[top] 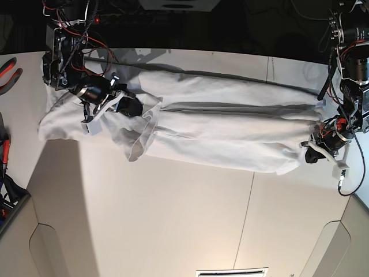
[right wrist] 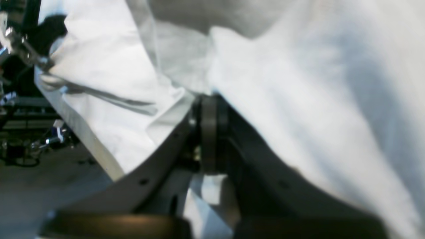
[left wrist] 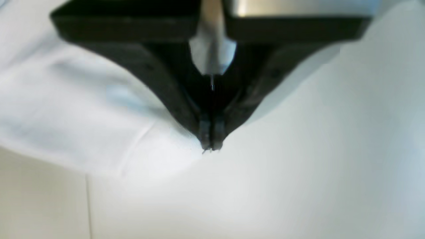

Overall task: Layout the t-shirt on the table in an organized manner, then fold the t-shirt properly
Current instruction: 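Grasp both ends of the white strip with the left and right grippers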

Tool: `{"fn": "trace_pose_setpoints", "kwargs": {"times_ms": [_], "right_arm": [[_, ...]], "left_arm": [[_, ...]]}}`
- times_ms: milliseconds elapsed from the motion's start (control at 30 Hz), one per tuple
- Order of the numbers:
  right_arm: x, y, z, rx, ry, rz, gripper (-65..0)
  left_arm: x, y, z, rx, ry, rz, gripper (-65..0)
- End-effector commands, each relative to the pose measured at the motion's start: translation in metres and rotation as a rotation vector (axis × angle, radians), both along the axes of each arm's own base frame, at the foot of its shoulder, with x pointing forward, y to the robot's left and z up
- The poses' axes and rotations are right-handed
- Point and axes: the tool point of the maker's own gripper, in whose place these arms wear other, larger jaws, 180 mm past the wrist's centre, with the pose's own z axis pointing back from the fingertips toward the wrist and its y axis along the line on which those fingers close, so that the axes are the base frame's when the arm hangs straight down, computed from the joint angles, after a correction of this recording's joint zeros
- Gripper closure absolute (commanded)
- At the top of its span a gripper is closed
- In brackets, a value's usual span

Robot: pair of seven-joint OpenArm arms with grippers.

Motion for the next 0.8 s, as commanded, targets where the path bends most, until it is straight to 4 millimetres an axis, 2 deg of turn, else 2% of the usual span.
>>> {"fn": "trace_pose_setpoints", "kwargs": {"times_ms": [0, 133, 267, 333, 400, 500, 533, 600, 633, 700, 767], "right_arm": [[-0.005, -0.006, -0.007, -0.032, 0.043, -0.003, 0.0], [-0.004, -0.004, -0.006, -0.021, 0.040, -0.006, 0.0], [-0.005, -0.004, -0.006, -0.023, 0.045, -0.002, 0.0], [-0.006, -0.004, -0.006, -0.023, 0.047, 0.000, 0.0], [-0.007, -0.004, -0.007, -0.024, 0.052, 0.004, 0.0], [-0.010, -0.003, -0.008, -0.025, 0.063, 0.015, 0.0], [-0.010, -0.003, -0.008, -0.024, 0.063, 0.015, 0.0], [-0.009, -0.003, -0.008, -0.024, 0.063, 0.015, 0.0], [-0.010, -0.003, -0.008, -0.024, 0.063, 0.015, 0.0], [-0.010, -0.004, -0.008, -0.025, 0.063, 0.015, 0.0], [-0.010, -0.003, -0.008, -0.024, 0.063, 0.015, 0.0]], "left_arm": [[0.014, 0.017, 0.021, 0.028, -0.058, 0.042, 0.0], [0.019, 0.016, 0.029, -0.038, -0.095, 0.084, 0.0], [0.029, -0.022, 0.068, -0.276, -0.245, -0.053, 0.0], [0.031, -0.027, 0.077, -0.351, -0.256, -0.042, 0.0], [0.032, -0.030, 0.079, -0.339, -0.239, -0.062, 0.0], [0.029, -0.019, 0.074, -0.237, -0.205, -0.081, 0.0], [0.028, -0.012, 0.074, -0.202, -0.200, -0.083, -4.5], [0.025, 0.002, 0.076, -0.143, -0.185, -0.086, -23.4], [0.024, 0.009, 0.079, -0.126, -0.183, -0.084, -30.7], [0.020, 0.027, 0.080, -0.080, -0.160, -0.064, -37.3], [0.014, 0.050, 0.077, -0.030, -0.121, -0.011, -37.7]]}}
